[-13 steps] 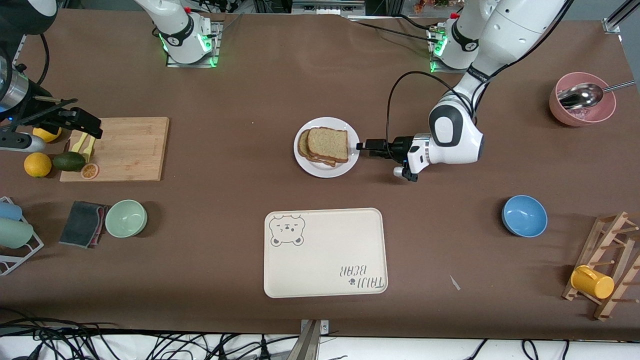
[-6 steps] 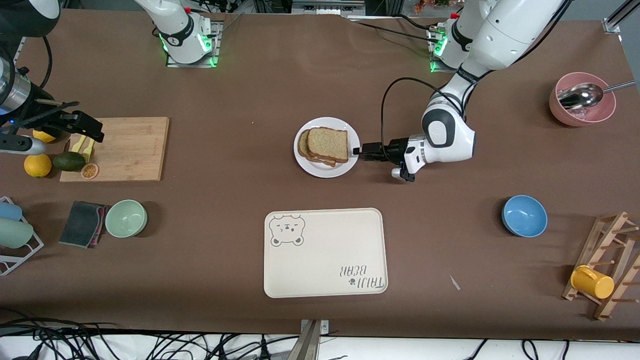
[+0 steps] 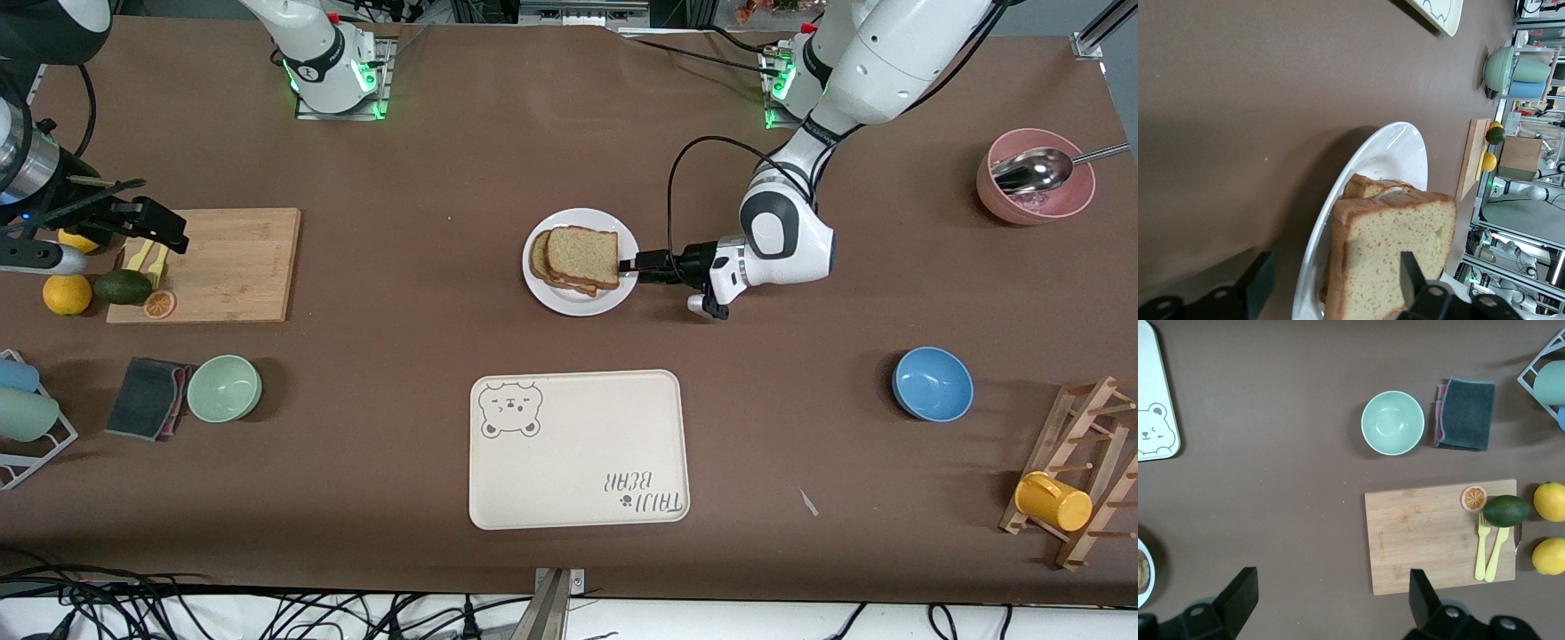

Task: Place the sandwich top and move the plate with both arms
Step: 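Close the left gripper on the plate rim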

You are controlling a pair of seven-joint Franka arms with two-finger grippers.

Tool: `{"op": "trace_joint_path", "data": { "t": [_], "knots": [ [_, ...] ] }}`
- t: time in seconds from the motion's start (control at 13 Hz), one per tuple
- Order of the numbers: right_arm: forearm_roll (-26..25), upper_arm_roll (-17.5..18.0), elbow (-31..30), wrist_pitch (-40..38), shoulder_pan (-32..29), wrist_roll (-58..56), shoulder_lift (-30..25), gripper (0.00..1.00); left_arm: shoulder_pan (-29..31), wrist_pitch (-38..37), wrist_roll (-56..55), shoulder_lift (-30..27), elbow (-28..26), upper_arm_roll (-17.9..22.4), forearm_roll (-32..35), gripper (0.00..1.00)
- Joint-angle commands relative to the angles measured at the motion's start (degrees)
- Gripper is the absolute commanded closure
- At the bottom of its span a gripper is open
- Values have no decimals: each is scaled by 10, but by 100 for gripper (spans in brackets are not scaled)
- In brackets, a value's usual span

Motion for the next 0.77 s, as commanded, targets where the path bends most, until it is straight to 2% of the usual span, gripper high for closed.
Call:
{"op": "trace_joint_path", "data": {
  "t": [0.0, 0.23, 0.31, 0.69],
  "knots": [
    [4, 3, -2, 4, -1, -3, -4, 0, -4, 14, 50, 11, -2, -1, -35, 28],
    [5, 2, -2, 4, -1, -4, -3, 0, -4, 14, 58, 12, -2, -1, -35, 40],
    [6, 3, -3, 3, -1, -4, -3, 0, -4, 14, 58, 12, -2, -1, -35, 51],
    [6, 3, -4, 4, -1, 4, 2, 0, -3, 14, 59, 11, -1, -1, -35, 74]
  ]
}}
